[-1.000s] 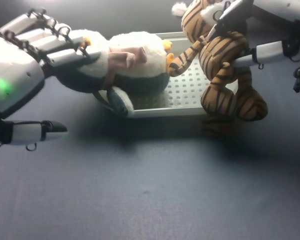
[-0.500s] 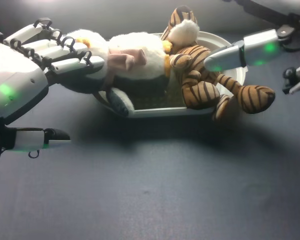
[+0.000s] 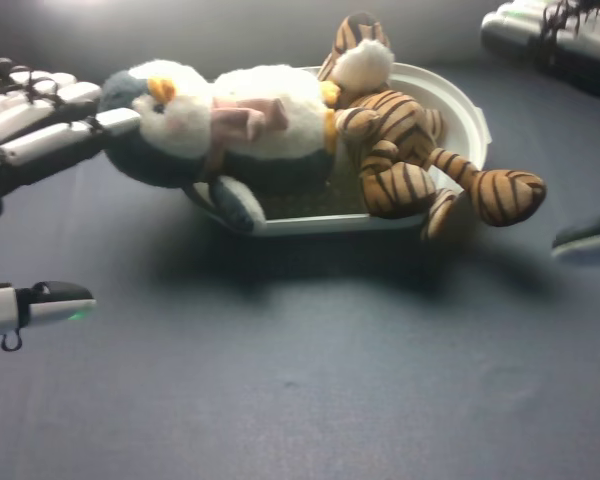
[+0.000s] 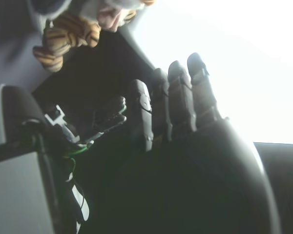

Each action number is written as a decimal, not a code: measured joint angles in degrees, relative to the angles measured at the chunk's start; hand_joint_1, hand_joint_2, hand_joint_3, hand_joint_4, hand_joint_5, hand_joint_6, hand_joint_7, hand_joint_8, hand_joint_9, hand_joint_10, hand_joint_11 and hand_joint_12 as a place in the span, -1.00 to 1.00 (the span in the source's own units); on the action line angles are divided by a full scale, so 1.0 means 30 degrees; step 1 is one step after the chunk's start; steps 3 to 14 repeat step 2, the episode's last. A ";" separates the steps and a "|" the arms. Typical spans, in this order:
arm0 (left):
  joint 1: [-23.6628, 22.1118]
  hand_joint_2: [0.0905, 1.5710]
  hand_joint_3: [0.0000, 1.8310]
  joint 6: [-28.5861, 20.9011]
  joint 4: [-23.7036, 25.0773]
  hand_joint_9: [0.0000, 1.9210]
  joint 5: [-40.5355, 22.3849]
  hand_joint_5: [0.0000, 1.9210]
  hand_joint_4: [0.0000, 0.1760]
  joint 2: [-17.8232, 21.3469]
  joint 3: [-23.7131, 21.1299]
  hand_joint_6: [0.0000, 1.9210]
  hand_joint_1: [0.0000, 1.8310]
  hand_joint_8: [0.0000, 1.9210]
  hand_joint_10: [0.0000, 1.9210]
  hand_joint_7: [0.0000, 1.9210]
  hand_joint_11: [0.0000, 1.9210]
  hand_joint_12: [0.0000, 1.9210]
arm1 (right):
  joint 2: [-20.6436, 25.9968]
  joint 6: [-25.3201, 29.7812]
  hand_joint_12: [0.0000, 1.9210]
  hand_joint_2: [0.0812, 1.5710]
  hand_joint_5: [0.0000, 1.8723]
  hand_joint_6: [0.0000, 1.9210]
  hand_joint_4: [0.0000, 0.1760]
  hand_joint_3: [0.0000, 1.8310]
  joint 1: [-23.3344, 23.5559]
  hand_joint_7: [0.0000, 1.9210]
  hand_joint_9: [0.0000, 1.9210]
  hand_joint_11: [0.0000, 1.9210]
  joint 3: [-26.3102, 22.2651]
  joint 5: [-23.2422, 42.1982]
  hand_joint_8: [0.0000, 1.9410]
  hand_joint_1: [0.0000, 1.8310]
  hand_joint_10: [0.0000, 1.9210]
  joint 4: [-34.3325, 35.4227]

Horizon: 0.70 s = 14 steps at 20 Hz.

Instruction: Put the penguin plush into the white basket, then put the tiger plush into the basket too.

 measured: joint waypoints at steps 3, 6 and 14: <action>0.1071 0.16 -1.00 -0.0262 -0.0947 -0.88 -0.1209 -0.87 0.83 0.0095 -0.0189 -1.00 -0.14 -1.00 -1.00 -0.92 -1.00 -0.68 | 0.0597 -0.0692 -1.00 0.19 -0.88 -0.99 0.47 -0.99 -0.1319 -0.91 -1.00 -1.00 -0.0685 0.1078 -0.99 0.00 -1.00 0.0838; 0.1071 0.16 -1.00 -0.0262 -0.0947 -0.88 -0.1209 -0.87 0.83 0.0095 -0.0189 -1.00 -0.14 -1.00 -1.00 -0.92 -1.00 -0.68 | 0.0597 -0.0692 -1.00 0.19 -0.88 -0.99 0.47 -0.99 -0.1319 -0.91 -1.00 -1.00 -0.0685 0.1078 -0.99 0.00 -1.00 0.0838; 0.1071 0.16 -1.00 -0.0262 -0.0947 -0.88 -0.1209 -0.87 0.83 0.0095 -0.0189 -1.00 -0.14 -1.00 -1.00 -0.92 -1.00 -0.68 | 0.0597 -0.0692 -1.00 0.19 -0.88 -0.99 0.47 -0.99 -0.1319 -0.91 -1.00 -1.00 -0.0685 0.1078 -0.99 0.00 -1.00 0.0838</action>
